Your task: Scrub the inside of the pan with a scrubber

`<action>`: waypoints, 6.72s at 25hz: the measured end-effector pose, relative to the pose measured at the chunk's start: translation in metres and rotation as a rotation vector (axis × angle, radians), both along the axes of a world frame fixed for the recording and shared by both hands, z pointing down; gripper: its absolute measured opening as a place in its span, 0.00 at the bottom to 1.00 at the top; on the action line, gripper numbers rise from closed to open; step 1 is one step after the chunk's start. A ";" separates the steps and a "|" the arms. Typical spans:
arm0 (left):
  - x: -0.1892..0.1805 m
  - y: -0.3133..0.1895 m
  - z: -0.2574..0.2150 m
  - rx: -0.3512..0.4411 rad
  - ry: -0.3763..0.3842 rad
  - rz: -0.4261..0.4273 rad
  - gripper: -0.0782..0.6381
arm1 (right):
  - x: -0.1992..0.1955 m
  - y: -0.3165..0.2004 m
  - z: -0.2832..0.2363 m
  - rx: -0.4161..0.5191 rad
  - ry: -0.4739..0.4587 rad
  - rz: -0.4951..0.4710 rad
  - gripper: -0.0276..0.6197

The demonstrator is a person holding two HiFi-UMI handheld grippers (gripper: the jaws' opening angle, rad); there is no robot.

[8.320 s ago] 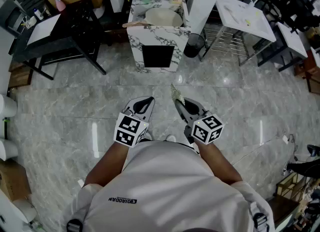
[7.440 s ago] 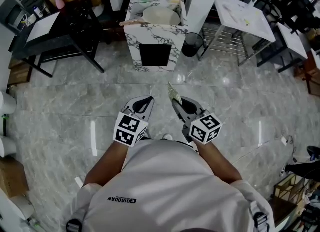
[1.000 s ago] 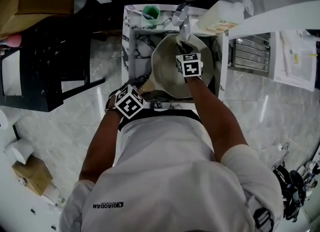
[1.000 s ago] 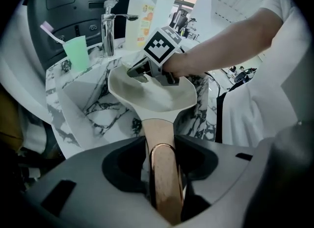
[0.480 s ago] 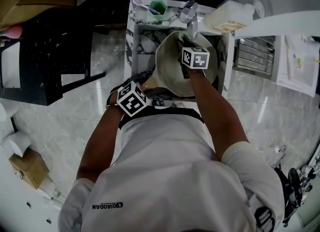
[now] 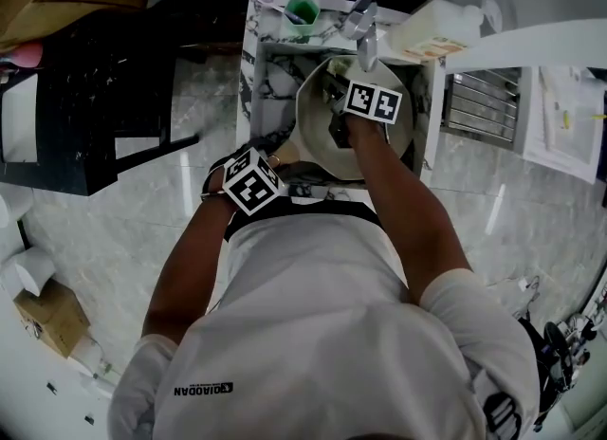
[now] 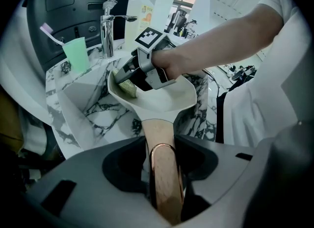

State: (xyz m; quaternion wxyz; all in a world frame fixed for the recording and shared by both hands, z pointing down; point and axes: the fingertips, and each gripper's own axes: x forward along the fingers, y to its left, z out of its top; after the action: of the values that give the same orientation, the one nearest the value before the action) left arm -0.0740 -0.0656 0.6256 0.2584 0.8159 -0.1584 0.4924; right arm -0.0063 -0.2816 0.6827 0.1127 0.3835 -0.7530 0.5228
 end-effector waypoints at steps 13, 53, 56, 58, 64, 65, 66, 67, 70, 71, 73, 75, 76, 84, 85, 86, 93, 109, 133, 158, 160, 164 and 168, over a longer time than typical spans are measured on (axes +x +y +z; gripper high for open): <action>0.001 0.001 0.000 0.006 0.004 0.001 0.37 | -0.020 0.017 -0.013 -0.154 -0.183 0.088 0.19; 0.000 0.000 -0.002 0.012 0.001 0.005 0.37 | -0.027 0.185 -0.043 -0.489 -0.202 -0.722 0.18; 0.001 0.000 -0.002 0.010 0.000 0.006 0.37 | -0.016 0.197 -0.044 -0.519 -0.171 -0.796 0.18; 0.001 0.000 -0.002 0.009 0.001 0.006 0.37 | -0.007 0.206 -0.044 -0.548 -0.137 -0.852 0.18; 0.001 0.001 -0.002 0.001 0.000 0.004 0.37 | 0.014 0.224 -0.043 -0.614 -0.053 -0.981 0.18; 0.001 0.001 -0.002 0.000 0.000 0.004 0.37 | 0.018 0.226 -0.042 -0.624 -0.037 -0.998 0.18; 0.001 0.001 -0.002 0.000 0.000 0.003 0.37 | 0.022 0.228 -0.041 -0.633 -0.016 -1.018 0.18; 0.001 0.002 -0.002 -0.001 0.000 0.002 0.37 | 0.027 0.230 -0.040 -0.641 0.008 -1.039 0.18; 0.001 0.001 -0.002 0.004 0.000 0.001 0.37 | 0.041 0.234 -0.036 -0.656 0.083 -1.103 0.18; 0.001 0.000 -0.002 0.006 0.000 0.003 0.37 | 0.046 0.234 -0.035 -0.660 0.102 -1.117 0.18; 0.001 0.000 -0.002 0.003 0.001 0.004 0.37 | 0.055 0.235 -0.034 -0.670 0.131 -1.134 0.18; 0.001 0.001 -0.002 -0.002 0.001 0.004 0.37 | 0.061 0.236 -0.032 -0.678 0.147 -1.143 0.18; 0.001 0.001 -0.002 -0.003 0.001 0.003 0.37 | 0.063 0.236 -0.032 -0.681 0.153 -1.144 0.18; 0.001 0.001 -0.002 -0.001 0.001 0.005 0.37 | 0.067 0.231 -0.031 -0.644 0.182 -1.135 0.18; 0.000 0.002 -0.002 -0.002 0.000 0.004 0.37 | 0.064 0.228 -0.033 -0.616 0.179 -1.129 0.18; 0.000 0.002 -0.001 -0.002 -0.001 0.004 0.37 | 0.061 0.223 -0.036 -0.580 0.174 -1.120 0.18; 0.000 0.002 -0.002 -0.001 0.001 0.005 0.38 | 0.059 0.143 -0.048 -0.028 0.479 -1.110 0.18; 0.000 0.000 -0.001 0.002 -0.002 -0.001 0.37 | 0.053 0.037 -0.016 1.112 1.561 -1.698 0.17; 0.000 0.000 0.000 0.001 -0.004 -0.002 0.38 | 0.107 0.005 0.050 0.771 1.618 -1.727 0.18; 0.001 0.001 -0.003 0.016 0.001 0.001 0.37 | 0.177 0.101 0.060 -0.057 1.408 -1.584 0.18; 0.001 0.001 -0.002 0.018 0.001 0.001 0.37 | 0.177 0.112 0.059 -0.126 1.356 -1.583 0.18; 0.001 0.001 -0.003 0.020 0.000 0.002 0.37 | 0.174 0.137 0.058 -0.252 1.228 -1.582 0.18; 0.001 0.001 -0.003 0.021 0.000 -0.001 0.37 | 0.173 0.163 0.048 -0.379 1.137 -1.559 0.18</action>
State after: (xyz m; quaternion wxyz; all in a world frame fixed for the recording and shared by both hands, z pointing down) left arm -0.0729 -0.0650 0.6230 0.2499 0.8185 -0.1639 0.4906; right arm 0.1664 -0.1186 0.7309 0.8314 -0.0510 -0.5322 0.1517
